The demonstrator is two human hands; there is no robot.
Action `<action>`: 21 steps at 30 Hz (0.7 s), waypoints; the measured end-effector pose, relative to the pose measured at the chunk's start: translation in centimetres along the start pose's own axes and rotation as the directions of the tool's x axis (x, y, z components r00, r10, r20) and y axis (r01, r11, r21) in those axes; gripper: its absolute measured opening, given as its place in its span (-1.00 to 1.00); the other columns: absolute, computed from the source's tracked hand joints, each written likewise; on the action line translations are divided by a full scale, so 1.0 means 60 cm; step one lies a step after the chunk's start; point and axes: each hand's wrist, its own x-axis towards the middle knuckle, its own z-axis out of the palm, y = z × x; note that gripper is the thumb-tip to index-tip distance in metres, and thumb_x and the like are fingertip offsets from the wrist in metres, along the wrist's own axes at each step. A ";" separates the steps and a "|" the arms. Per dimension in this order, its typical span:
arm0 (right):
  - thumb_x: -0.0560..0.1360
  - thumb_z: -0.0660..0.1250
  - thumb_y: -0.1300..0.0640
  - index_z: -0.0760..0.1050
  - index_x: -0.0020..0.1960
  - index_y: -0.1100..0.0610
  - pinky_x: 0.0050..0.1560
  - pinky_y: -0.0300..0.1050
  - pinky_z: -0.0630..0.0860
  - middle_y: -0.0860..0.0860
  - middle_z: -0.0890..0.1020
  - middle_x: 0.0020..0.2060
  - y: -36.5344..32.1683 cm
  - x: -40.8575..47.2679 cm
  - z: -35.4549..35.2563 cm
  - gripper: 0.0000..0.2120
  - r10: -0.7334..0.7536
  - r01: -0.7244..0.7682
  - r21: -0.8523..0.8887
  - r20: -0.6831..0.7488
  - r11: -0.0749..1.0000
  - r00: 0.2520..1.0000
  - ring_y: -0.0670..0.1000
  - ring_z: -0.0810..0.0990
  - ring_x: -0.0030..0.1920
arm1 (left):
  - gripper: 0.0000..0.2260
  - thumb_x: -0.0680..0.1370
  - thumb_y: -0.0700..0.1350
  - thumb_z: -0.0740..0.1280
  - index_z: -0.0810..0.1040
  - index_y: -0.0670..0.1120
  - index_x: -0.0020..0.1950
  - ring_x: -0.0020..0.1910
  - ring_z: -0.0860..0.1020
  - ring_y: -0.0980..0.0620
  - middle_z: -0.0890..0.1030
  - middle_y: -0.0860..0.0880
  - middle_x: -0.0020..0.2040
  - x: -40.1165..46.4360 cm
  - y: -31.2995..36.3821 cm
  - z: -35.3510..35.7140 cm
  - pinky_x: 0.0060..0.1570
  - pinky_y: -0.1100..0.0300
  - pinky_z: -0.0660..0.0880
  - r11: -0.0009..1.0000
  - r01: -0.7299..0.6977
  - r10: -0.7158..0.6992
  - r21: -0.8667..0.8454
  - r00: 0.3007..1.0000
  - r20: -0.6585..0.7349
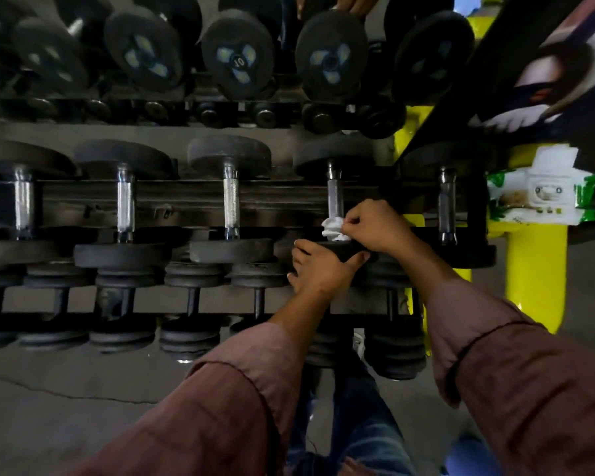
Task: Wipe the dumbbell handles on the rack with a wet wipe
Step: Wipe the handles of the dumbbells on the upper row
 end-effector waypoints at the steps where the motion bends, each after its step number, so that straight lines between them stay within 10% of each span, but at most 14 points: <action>1: 0.41 0.35 0.07 0.56 -0.37 0.07 -0.39 -0.22 0.31 0.01 0.61 -0.38 -0.001 -0.002 0.002 -0.81 0.018 -0.018 0.007 -0.003 1.000 1.000 0.02 0.60 -0.29 | 0.27 0.37 0.49 0.38 -0.29 -0.25 0.61 0.62 0.00 -0.23 -0.09 -0.23 0.64 0.000 0.000 0.000 0.56 -0.24 0.02 1.000 0.001 -0.001 0.003 1.000 0.000; 6: 0.43 0.38 0.10 0.65 -0.13 0.06 -0.15 -0.13 0.48 0.03 0.64 -0.14 0.000 0.004 0.004 -0.91 -0.044 0.048 0.029 -0.129 0.998 0.991 0.09 0.62 -0.08 | 0.27 0.37 0.50 0.37 -0.31 -0.25 0.60 0.62 0.00 -0.23 -0.10 -0.23 0.64 0.001 0.000 0.000 0.56 -0.23 0.01 1.000 0.004 -0.004 0.008 1.000 0.011; 12: 0.54 0.33 0.19 0.47 0.39 0.13 0.28 -0.02 0.48 0.05 0.44 0.36 -0.004 0.042 -0.001 -0.58 -0.252 0.251 -0.030 -0.222 0.967 0.942 0.10 0.48 0.32 | 0.26 0.38 0.48 0.38 -0.30 -0.27 0.61 0.62 -0.01 -0.23 -0.10 -0.24 0.65 -0.006 0.006 0.000 0.56 -0.24 -0.02 1.000 0.012 -0.012 0.008 1.000 -0.010; 21: 0.55 0.30 0.09 0.67 0.15 -0.05 0.06 0.00 0.44 -0.14 0.60 0.24 0.023 0.032 -0.007 -0.76 -0.561 0.530 -0.319 -0.006 0.786 0.828 0.04 0.51 0.14 | 0.25 0.38 0.48 0.37 -0.26 -0.26 0.61 0.61 0.06 -0.24 -0.06 -0.26 0.63 -0.004 0.011 -0.001 0.56 -0.24 0.01 0.999 0.029 -0.029 0.042 0.999 -0.020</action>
